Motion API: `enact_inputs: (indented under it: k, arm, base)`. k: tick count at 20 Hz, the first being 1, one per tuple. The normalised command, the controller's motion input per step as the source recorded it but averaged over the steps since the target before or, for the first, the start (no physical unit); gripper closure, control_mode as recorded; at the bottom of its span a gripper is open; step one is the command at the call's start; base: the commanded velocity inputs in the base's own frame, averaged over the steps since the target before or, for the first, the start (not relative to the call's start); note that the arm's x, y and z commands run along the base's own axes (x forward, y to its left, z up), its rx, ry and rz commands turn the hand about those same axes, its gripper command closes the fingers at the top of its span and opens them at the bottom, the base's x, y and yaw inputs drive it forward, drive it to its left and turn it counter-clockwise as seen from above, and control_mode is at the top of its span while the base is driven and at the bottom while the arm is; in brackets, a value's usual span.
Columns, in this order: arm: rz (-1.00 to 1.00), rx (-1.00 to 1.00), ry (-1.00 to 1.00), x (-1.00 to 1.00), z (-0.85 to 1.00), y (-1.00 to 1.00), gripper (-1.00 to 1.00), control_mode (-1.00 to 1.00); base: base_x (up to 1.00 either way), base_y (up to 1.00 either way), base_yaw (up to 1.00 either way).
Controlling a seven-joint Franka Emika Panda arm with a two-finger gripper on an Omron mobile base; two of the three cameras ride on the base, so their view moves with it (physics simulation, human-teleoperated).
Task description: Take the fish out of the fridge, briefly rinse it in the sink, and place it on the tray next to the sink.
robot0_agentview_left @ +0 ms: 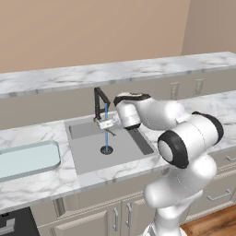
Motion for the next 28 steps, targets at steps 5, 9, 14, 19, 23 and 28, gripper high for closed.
enact_inputs:
  k: [5, 9, 14, 19, 23, 28]
  arm:
    - [-0.03, -0.49, 0.29, -0.27, 0.63, 1.0, 1.0, -1.0]
    - [0.0, -0.5, 0.27, 0.2, -0.03, 1.0, 1.0, -1.0]
    - [0.02, -0.24, 0.13, 0.25, -0.23, 1.0, 1.0, -1.0]
    - [0.09, -0.05, 0.03, 0.06, 0.09, 1.0, 1.0, -1.0]
    - [0.13, -0.12, 0.0, 0.05, -0.62, 1.0, 1.0, -1.0]
    - [0.03, -0.01, -0.06, 0.35, -0.38, 0.74, -1.0, -1.0]
  base:
    - [0.0, 0.0, 0.0]
    - [0.0, 0.0, 0.0]
    - [0.0, 0.0, 0.0]
    - [0.0, 0.0, 0.0]
    - [0.0, 0.0, 0.0]
    - [0.0, 0.0, 0.0]
